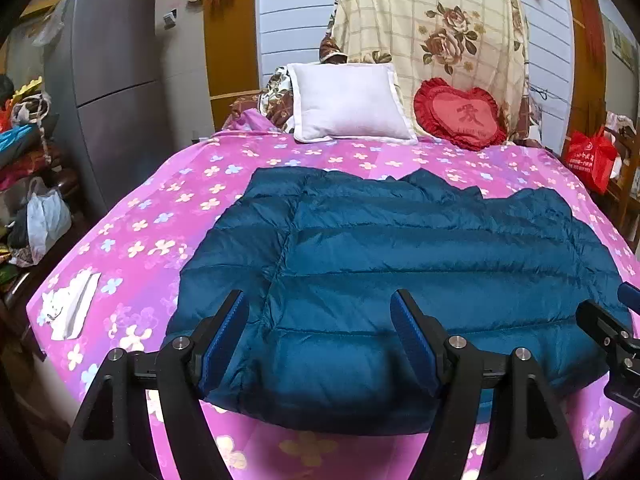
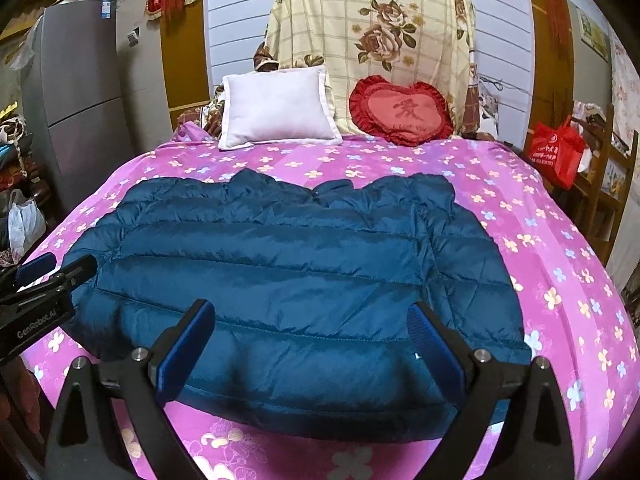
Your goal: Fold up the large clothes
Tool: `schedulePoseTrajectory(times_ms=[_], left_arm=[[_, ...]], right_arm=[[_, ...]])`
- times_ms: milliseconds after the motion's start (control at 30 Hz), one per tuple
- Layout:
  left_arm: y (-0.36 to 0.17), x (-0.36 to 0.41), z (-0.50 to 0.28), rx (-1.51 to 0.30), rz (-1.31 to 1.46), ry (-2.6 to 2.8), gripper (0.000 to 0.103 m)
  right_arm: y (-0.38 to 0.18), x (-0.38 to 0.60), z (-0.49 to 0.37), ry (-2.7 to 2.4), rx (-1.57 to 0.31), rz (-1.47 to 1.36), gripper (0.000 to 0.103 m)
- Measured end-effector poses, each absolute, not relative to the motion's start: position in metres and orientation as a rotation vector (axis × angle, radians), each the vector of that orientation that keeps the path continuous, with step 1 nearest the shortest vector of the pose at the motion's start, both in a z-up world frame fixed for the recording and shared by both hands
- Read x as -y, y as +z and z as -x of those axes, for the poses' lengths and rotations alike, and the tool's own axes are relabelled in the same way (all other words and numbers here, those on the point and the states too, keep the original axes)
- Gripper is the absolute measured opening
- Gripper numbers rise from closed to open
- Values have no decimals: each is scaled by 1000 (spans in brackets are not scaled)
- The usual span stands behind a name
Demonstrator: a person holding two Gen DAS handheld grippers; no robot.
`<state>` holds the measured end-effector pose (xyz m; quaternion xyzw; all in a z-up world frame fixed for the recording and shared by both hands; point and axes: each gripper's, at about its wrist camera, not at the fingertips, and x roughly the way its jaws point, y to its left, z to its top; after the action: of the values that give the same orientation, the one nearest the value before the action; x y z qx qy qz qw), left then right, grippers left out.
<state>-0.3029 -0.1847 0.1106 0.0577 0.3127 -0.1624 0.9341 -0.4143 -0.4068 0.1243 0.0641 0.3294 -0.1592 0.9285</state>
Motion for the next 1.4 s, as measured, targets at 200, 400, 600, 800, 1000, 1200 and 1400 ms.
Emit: schedulePoseTrajectory(times_ms=[200, 400, 600, 800, 1000, 1200, 1400], left_arm=[[108, 187, 301, -644, -117, -335, 56], [104, 195, 302, -652, -130, -346, 56], [102, 200, 302, -658, -141, -354, 56], [102, 202, 302, -659, -145, -357, 56], [100, 204, 302, -659, -153, -355, 56], [98, 204, 301, -663, -152, -352, 56], [95, 205, 299, -670, -157, -350, 56]], right_arm=[[120, 405, 411, -321, -682, -132, 99], [118, 404, 409, -315, -686, -126, 99], [115, 407, 409, -315, -690, -147, 99], [114, 409, 410, -314, -689, -155, 100], [110, 409, 408, -305, -699, -152, 100], [108, 409, 407, -304, -703, -154, 100], [106, 410, 406, -304, -706, -160, 100]])
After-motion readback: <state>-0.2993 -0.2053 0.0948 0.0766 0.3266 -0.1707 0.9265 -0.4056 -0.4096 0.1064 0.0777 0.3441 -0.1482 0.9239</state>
